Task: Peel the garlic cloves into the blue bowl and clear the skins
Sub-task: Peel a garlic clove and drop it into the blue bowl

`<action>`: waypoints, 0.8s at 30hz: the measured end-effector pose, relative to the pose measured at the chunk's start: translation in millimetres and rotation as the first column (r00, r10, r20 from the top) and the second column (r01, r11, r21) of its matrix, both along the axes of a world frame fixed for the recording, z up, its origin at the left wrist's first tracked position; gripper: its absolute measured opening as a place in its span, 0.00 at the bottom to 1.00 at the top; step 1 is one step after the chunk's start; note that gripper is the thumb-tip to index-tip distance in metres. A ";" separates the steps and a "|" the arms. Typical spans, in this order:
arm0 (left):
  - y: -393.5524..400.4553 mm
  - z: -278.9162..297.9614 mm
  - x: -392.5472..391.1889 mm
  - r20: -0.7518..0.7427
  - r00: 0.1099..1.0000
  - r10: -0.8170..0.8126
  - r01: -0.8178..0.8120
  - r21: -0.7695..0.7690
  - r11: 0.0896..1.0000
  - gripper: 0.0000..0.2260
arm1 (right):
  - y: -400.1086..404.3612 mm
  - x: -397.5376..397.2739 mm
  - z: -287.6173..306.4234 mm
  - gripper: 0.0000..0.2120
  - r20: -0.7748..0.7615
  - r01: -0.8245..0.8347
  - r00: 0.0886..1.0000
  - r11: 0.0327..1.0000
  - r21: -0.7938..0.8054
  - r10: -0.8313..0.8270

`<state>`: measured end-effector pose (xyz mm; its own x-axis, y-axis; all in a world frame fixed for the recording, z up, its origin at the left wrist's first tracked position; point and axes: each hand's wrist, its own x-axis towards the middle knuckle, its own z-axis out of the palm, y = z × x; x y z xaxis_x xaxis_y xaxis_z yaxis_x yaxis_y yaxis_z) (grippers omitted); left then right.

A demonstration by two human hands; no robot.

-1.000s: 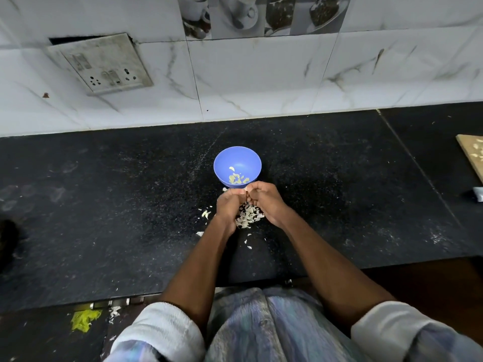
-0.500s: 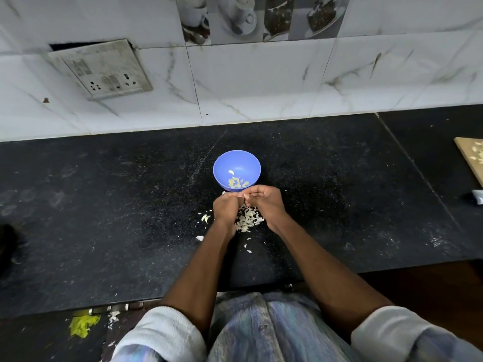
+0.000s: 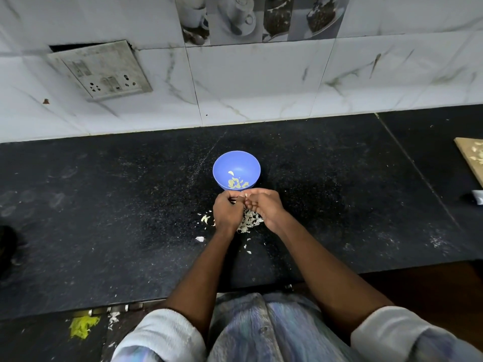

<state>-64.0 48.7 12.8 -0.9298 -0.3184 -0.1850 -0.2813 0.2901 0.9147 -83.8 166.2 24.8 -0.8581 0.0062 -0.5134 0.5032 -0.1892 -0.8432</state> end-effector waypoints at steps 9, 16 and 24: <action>-0.5 -4.2 -3.1 -0.043 0.998 -0.054 0.052 -0.033 0.998 0.05 | 5.3 0.2 -1.3 0.11 0.102 0.113 0.991 0.957 -0.267 -0.089; -4.1 -4.1 -2.2 0.046 0.999 0.029 -0.036 0.164 0.986 0.06 | 12.4 -0.2 4.9 0.11 0.119 0.123 0.988 0.956 -0.267 -0.094; -10.1 1.2 5.8 -0.034 0.999 0.007 -0.012 -0.138 0.990 0.03 | 12.7 0.6 6.8 0.08 0.137 0.129 0.985 0.981 -0.144 -0.110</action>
